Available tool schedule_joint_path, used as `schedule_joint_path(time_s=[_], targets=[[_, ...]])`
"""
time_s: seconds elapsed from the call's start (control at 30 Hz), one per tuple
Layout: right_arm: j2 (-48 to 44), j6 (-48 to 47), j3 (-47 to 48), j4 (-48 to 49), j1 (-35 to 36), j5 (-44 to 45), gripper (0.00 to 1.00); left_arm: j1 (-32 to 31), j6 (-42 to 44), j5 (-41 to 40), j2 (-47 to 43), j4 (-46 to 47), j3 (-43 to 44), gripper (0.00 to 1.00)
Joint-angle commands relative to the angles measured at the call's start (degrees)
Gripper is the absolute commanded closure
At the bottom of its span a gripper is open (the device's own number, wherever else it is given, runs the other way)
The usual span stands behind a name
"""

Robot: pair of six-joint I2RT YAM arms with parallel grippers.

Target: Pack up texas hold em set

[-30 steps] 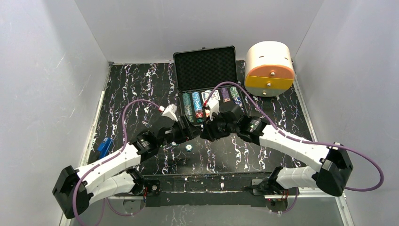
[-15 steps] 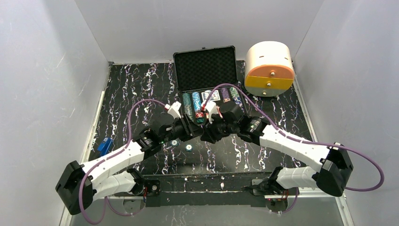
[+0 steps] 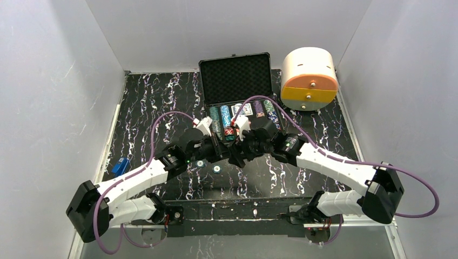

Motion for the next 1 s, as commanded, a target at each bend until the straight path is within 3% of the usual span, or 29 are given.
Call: schedule_joint_path(time_s=[0.0, 0.17, 0.4, 0.6, 0.8, 0.97], targets=[[-1.69, 1.84, 0.28, 2.02, -0.29, 5.24, 0.03, -0.60, 5.23, 2.28, -0.04, -2.61, 4.31, 1.00], [-7.80, 6.62, -3.25, 3.37, -2.10, 8.92, 0.02, -0.51, 13.86, -2.80, 1.13, -5.51, 7.91, 1.00], [-15.83, 22.37, -6.05, -3.05, -10.39, 24.41, 0.01, -0.38, 31.04, -7.99, 10.50, -8.87, 18.49, 1.00], [-18.49, 31.64, -5.98, -9.34, -16.32, 29.85, 0.02, -0.32, 45.12, 0.57, 17.26, -2.47, 25.14, 1.00], [-16.29, 40.07, -1.86, -19.84, -18.08, 37.32, 0.02, -0.51, 57.24, 15.21, 23.68, 7.02, 27.72, 1.00], [-16.66, 42.44, 0.58, -25.83, -18.88, 42.06, 0.02, -0.97, 65.31, 19.58, 33.21, 4.57, 34.51, 1.00]])
